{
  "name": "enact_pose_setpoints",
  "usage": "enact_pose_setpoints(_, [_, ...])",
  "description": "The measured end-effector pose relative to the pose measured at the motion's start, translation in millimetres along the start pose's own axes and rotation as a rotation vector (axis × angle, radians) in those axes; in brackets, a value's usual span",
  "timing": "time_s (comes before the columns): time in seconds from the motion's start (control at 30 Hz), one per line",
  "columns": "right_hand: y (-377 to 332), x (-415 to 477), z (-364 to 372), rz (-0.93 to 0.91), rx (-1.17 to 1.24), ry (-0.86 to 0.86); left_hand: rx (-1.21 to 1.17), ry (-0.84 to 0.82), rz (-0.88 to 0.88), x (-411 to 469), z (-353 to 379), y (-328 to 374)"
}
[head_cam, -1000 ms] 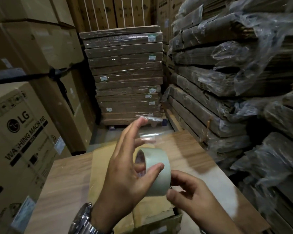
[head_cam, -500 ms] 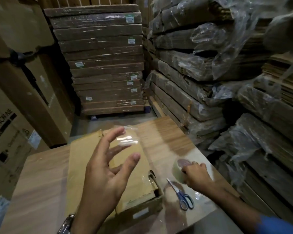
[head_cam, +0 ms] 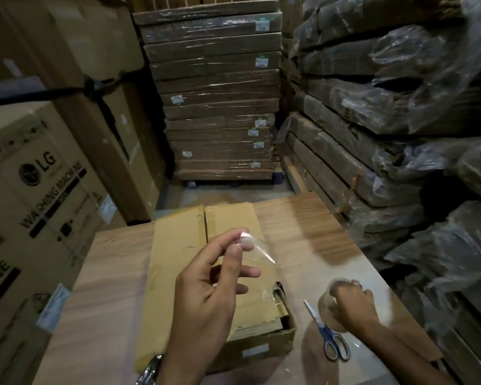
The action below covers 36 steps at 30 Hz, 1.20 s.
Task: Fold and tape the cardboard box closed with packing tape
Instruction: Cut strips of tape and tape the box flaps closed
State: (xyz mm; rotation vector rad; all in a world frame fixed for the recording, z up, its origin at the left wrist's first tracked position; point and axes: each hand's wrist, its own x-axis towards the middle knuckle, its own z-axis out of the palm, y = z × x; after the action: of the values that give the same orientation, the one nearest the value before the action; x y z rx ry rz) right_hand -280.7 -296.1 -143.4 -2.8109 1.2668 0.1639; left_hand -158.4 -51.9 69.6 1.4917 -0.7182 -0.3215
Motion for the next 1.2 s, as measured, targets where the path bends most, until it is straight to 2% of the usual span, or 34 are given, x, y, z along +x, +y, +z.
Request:
enact_pose_setpoints(0.07, [-17,-6,-45,-0.05,0.46,0.16,0.01,-0.005,0.004,0,1,0])
enact_pose_setpoints(0.13, [-37,-24,-106,-0.139,0.942,0.202,0.03,-0.018,0.011,1,3,0])
enact_pose_setpoints(0.17, [-45,-37,-136,-0.225,1.099,0.198,0.041,-0.028,0.016,1,4,-1])
enact_pose_setpoints(0.23, [-56,-61,-187,-0.409,1.259,0.186,0.07,-0.064,0.028,1,6,0])
enact_pose_setpoints(0.33, [-61,-82,-218,-0.57,1.251,0.267,0.109,-0.131,0.052,0,8,4])
enact_pose_setpoints(0.5, [-67,-90,-212,-0.634,1.075,0.379,0.119,-0.15,0.071,-1,6,9])
enact_pose_setpoints(0.8, [-76,-85,-211,-0.578,1.03,0.506,0.127,-0.164,0.058,-5,6,10])
enact_pose_setpoints(0.97, [-78,-85,-211,-0.55,1.01,0.489,0.22,-0.149,0.107,-7,7,5])
enact_pose_setpoints(1.2, [-84,-85,-211,-0.496,1.135,0.438,0.336,-0.173,0.194,-8,7,0])
